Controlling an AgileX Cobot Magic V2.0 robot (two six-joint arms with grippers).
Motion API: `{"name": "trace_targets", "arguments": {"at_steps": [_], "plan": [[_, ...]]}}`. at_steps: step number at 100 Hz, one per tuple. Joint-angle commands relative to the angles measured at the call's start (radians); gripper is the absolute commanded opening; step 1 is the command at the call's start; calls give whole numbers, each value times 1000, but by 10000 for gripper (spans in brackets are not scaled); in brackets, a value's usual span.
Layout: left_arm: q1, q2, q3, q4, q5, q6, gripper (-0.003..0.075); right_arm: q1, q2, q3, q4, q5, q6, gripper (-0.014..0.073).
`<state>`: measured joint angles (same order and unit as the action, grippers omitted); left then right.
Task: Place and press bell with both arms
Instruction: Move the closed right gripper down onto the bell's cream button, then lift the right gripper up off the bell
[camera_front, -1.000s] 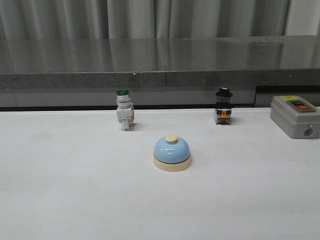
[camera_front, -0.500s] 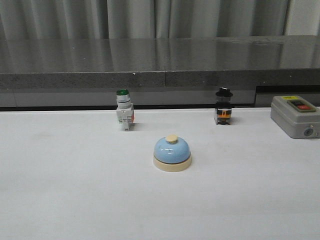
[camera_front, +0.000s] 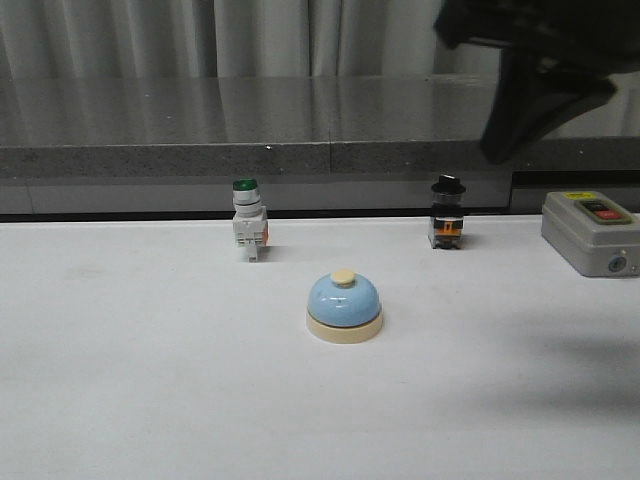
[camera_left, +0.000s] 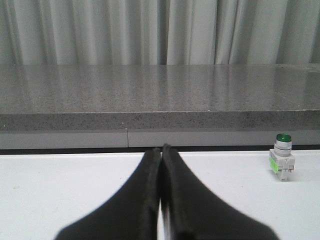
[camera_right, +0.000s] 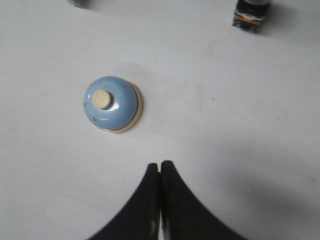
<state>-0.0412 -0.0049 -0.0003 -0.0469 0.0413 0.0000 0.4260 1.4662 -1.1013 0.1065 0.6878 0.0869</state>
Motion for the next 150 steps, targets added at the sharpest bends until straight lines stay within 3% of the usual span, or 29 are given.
{"name": "trace_targets", "arguments": {"at_steps": [1,47,150], "plan": [[2,-29,44,-2,-82,-15,-20,32,41,-86,11,-50,-14,-60],[2,-29,44,-2,-82,-15,-20,129,290,-264,16,-42,-14,-60],[2,-29,44,-2,-82,-15,-20,137,418,-284,18,-73,-14,-60]]}}
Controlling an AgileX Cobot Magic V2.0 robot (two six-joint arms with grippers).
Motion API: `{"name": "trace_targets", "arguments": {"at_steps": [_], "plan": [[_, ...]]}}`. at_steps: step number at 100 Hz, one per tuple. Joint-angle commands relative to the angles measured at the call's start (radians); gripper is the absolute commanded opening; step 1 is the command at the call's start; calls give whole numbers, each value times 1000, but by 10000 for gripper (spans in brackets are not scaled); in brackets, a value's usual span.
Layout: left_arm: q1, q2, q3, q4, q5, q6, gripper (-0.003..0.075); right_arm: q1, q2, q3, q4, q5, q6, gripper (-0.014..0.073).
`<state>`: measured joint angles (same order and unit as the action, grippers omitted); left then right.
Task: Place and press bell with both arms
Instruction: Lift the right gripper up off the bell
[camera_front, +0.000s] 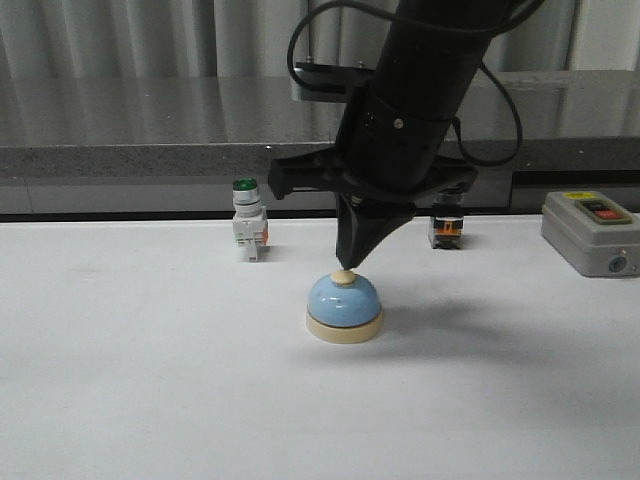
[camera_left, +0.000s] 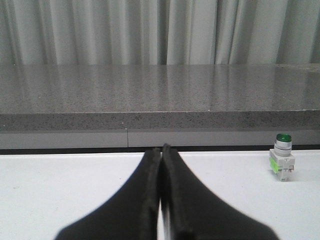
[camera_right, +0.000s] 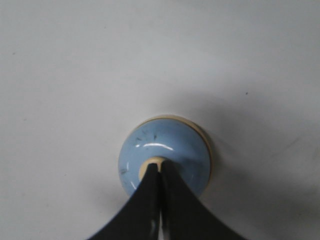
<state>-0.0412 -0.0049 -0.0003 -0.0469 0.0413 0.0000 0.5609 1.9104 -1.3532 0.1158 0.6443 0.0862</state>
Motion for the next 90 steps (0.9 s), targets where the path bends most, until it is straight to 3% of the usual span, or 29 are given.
{"name": "trace_targets", "arguments": {"at_steps": [1,34,72,90], "plan": [[2,-29,44,-2,-82,-15,-20,2,-24,-32,9,-29,-13,-60],[2,-29,44,-2,-82,-15,-20,2,-44,-75,15,23,-13,-60],[2,-29,44,-2,-80,-15,-20,-44,-242,-91,-27,61,-13,-60],[2,-29,44,-2,-80,-15,-20,-102,-361,-24,-64,61,-12,-60]]}}
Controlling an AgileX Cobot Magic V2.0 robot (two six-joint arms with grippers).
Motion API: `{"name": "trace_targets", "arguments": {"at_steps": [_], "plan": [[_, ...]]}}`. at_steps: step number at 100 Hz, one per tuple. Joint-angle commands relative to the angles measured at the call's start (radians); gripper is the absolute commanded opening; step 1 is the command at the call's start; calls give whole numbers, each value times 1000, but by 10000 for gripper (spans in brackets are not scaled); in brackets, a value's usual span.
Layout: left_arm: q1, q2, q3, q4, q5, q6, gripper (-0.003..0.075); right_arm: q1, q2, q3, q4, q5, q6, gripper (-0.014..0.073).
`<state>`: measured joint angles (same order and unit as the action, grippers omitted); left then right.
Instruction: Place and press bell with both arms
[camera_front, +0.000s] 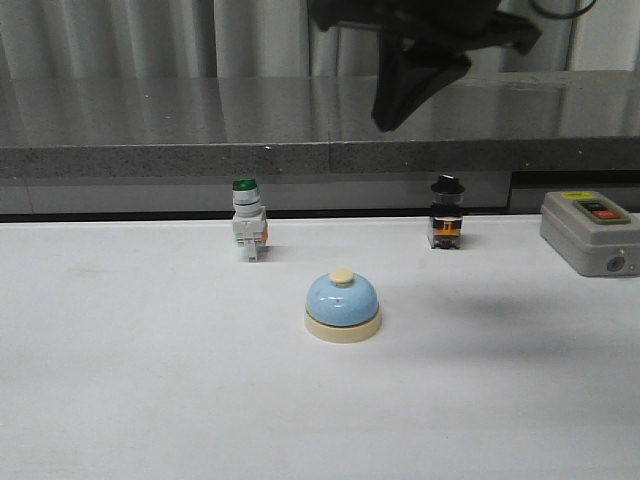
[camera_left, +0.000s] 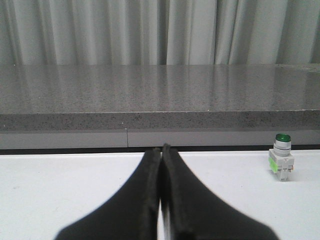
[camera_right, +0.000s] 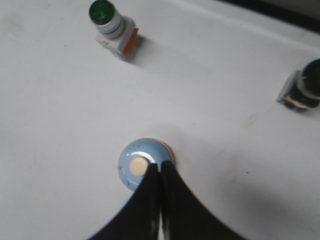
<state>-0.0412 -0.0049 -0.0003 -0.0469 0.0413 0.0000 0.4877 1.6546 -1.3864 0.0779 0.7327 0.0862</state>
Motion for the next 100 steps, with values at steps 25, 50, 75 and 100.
{"name": "trace_targets", "arguments": {"at_steps": [25,50,75,100], "plan": [[2,-29,44,-2,-80,-15,-20,-154,-329,189,-45,-55,-12,-60],[2,-29,44,-2,-80,-15,-20,-299,-599,389,-53,-103,-12,-60],[2,-29,44,-2,-80,-15,-20,-347,-881,581,-65,-177,-12,-60],[2,-29,44,-2,-80,-15,-20,-347,-1135,730,-65,-215,-12,-60]]}}
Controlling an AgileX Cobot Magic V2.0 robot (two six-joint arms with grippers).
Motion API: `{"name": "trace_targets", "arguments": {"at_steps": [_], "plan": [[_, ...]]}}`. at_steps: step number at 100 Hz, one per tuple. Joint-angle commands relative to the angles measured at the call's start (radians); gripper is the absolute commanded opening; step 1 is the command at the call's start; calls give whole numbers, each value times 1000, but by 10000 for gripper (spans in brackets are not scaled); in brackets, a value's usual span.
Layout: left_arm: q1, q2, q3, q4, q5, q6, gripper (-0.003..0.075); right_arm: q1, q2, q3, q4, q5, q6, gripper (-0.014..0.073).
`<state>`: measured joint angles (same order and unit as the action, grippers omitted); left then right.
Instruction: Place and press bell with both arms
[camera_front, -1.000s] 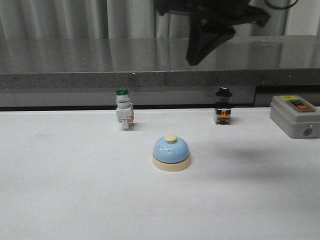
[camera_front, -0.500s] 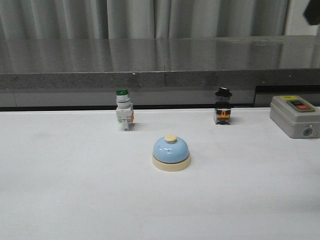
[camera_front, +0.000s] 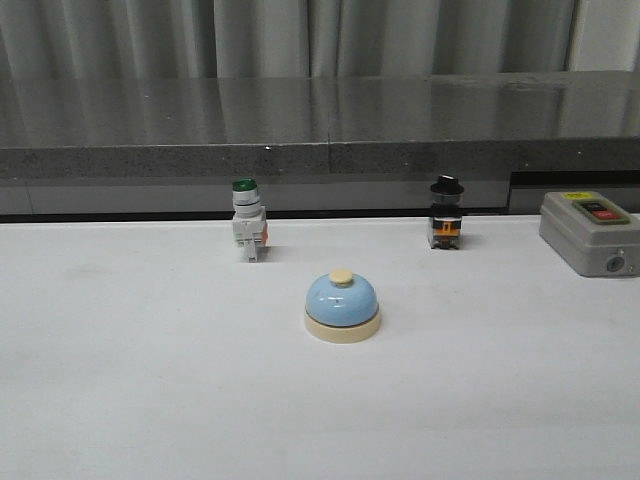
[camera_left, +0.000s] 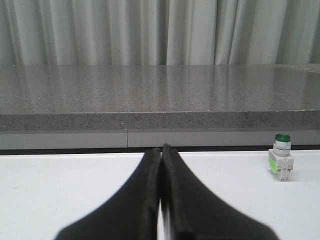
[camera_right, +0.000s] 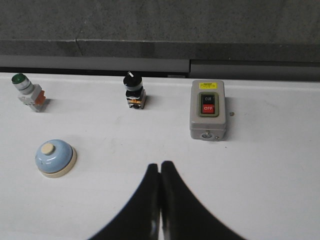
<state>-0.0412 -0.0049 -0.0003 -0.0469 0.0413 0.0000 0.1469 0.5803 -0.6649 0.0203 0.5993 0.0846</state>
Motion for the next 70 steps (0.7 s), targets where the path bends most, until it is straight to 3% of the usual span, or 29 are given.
{"name": "trace_targets", "arguments": {"at_steps": [1,70], "plan": [[2,-29,44,-2,-80,-15,-20,-6,-70,11,-7,-80,-10,-60],[2,-29,44,-2,-80,-15,-20,-6,-138,41,-7,-59,-10,-60]]}}
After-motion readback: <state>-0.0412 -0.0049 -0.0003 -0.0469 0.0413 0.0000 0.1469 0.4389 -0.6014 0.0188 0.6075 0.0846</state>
